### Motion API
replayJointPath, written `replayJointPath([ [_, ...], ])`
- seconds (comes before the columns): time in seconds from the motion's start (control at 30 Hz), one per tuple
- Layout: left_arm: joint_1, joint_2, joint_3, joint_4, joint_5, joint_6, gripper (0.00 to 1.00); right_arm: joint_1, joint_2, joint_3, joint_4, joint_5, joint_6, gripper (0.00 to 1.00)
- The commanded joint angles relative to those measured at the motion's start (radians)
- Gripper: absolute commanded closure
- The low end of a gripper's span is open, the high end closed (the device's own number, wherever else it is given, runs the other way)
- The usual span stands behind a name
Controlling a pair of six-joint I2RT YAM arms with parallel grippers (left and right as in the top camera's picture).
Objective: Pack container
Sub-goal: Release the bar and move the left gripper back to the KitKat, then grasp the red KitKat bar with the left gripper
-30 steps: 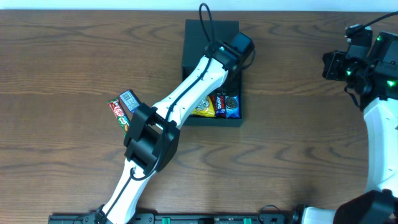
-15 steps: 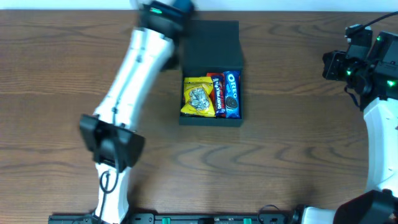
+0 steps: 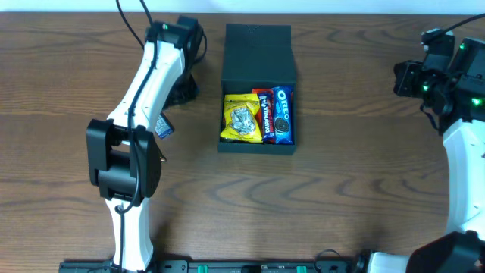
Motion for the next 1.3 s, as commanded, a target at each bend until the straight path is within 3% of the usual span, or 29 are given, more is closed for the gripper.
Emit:
replayJointPath([
  [0.0, 0.038, -0.087, -0.116, 0.066, 0.074, -0.011, 0.51, -0.005, -0.021, 0.008, 0.008, -0.004, 0.010, 0.90],
  [0.1, 0.067, -0.113, -0.208, 0.139, 0.096, 0.004, 0.44, -0.004, -0.021, 0.008, 0.008, -0.004, 0.010, 0.90],
  [0.5, 0.098, -0.114, -0.373, 0.274, 0.123, 0.003, 0.44, -0.004, -0.021, 0.008, -0.006, -0.008, 0.010, 0.90],
  [1.27, 0.141, -0.110, -0.434, 0.421, 0.127, 0.013, 0.30, -0.003, -0.021, 0.008, -0.012, -0.008, 0.011, 0.90],
])
